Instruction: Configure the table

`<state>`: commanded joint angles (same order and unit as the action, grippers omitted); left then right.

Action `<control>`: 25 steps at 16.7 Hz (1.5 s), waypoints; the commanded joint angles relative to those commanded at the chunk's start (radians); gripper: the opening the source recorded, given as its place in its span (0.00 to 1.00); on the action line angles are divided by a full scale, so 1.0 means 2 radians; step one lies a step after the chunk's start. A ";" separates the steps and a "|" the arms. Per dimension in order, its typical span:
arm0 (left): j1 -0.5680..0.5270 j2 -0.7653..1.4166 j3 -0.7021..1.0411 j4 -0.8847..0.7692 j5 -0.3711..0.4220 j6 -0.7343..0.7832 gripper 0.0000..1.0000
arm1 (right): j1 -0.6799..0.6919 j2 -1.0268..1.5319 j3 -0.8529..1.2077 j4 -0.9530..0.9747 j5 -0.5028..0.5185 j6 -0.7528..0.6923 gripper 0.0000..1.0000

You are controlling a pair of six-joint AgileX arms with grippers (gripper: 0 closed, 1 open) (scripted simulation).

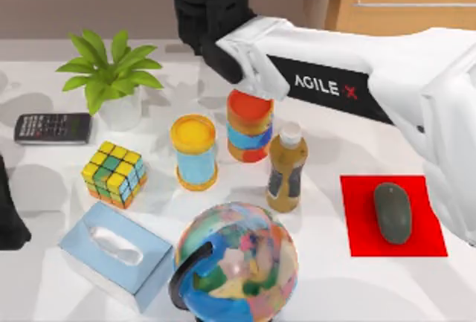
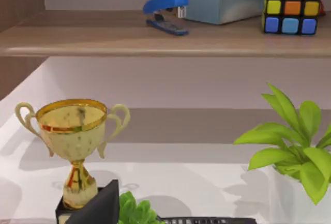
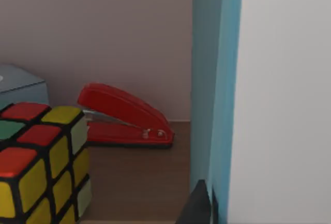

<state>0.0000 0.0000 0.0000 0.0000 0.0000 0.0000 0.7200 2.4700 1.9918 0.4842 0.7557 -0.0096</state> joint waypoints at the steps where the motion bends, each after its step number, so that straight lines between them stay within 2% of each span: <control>1: 0.000 0.000 0.000 0.000 0.000 0.000 1.00 | 0.000 0.000 0.000 0.000 0.000 0.000 0.25; 4: 0.000 0.000 0.000 0.000 0.000 0.000 1.00 | 0.000 0.000 0.000 0.000 0.000 0.000 0.02; 5: 0.000 0.000 0.000 0.000 0.000 0.000 1.00 | 0.000 0.000 0.000 0.000 0.000 0.000 0.00; 14: 0.000 0.000 0.000 0.000 0.000 0.000 1.00 | 0.002 -0.002 -0.002 0.000 0.000 0.001 0.00; 21: 0.000 0.000 0.000 0.000 0.000 0.000 1.00 | 0.026 -0.063 -0.085 0.021 0.022 0.002 0.00; 25: 0.000 0.000 0.000 0.000 0.000 0.000 1.00 | 0.029 -0.072 -0.096 0.024 0.026 0.002 0.00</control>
<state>0.0000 0.0000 0.0000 0.0000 0.0000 0.0000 0.7772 2.3267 1.7996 0.5328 0.8072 -0.0063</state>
